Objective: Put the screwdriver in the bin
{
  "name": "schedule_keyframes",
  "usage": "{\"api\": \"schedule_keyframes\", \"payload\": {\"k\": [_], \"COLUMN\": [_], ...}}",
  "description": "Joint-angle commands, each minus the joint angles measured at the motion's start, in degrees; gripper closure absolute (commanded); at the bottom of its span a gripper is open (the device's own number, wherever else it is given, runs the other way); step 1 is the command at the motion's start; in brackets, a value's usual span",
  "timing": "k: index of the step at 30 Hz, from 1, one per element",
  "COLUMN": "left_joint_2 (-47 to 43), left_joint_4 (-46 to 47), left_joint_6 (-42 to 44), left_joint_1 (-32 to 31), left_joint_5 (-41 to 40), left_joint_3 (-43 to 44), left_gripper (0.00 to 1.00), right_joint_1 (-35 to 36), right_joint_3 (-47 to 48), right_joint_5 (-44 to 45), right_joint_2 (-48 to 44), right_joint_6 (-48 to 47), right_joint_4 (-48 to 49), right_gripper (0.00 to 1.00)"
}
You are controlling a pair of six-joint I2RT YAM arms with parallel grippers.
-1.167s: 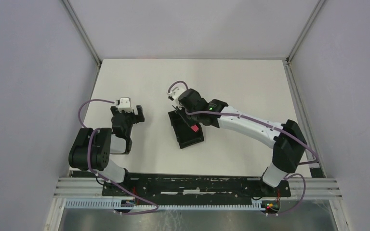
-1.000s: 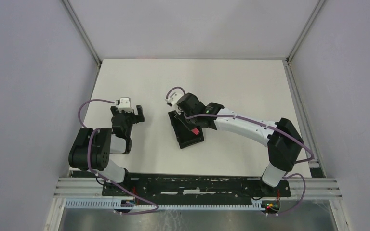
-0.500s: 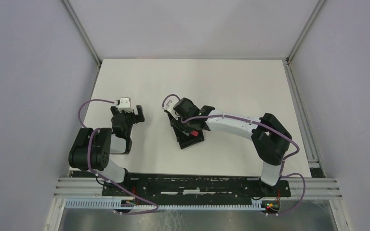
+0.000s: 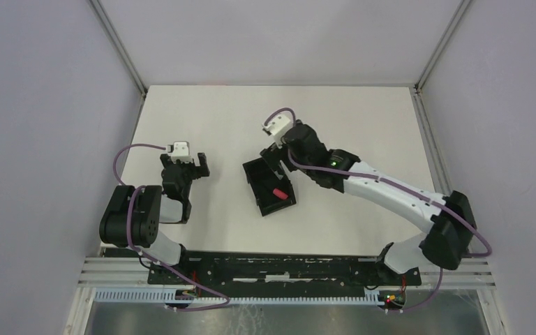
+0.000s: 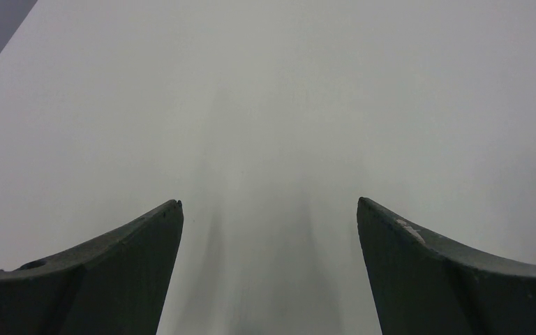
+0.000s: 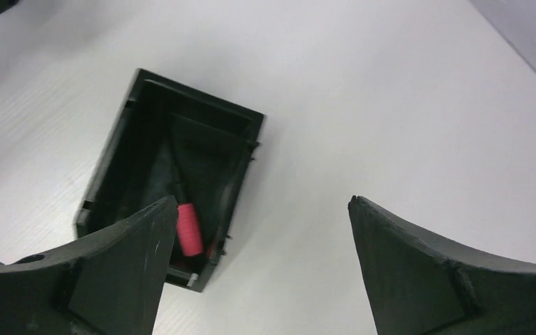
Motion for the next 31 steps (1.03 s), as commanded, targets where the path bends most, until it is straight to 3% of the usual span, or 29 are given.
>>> {"api": "schedule_keyframes", "payload": {"k": [1,9,17,31], "left_joint_2": [-0.97,-0.97,-0.96,-0.65], "left_joint_4": [1.28,1.27,1.28,0.89], "left_joint_6": [-1.86,-1.86,-1.86,-1.86], "left_joint_1": [0.16,0.17,0.12,0.13], "left_joint_5": [0.57,0.57,0.57,0.48], "left_joint_3": [0.46,0.46,0.46,0.76], "left_gripper": [0.00,0.00,0.00,0.00], "right_joint_1": [-6.56,-20.93,-28.96,-31.02], "right_joint_3": [-10.18,-34.89,-54.96,-61.52], "right_joint_5": [5.94,8.48,12.44,12.07], "right_joint_2": [-10.17,-28.95,-35.57,-36.25], "right_joint_6": [0.94,1.23,5.55,6.16], "right_joint_4": [6.12,21.81,36.50,41.81], "right_gripper": [0.02,0.02,0.02,0.02]}}
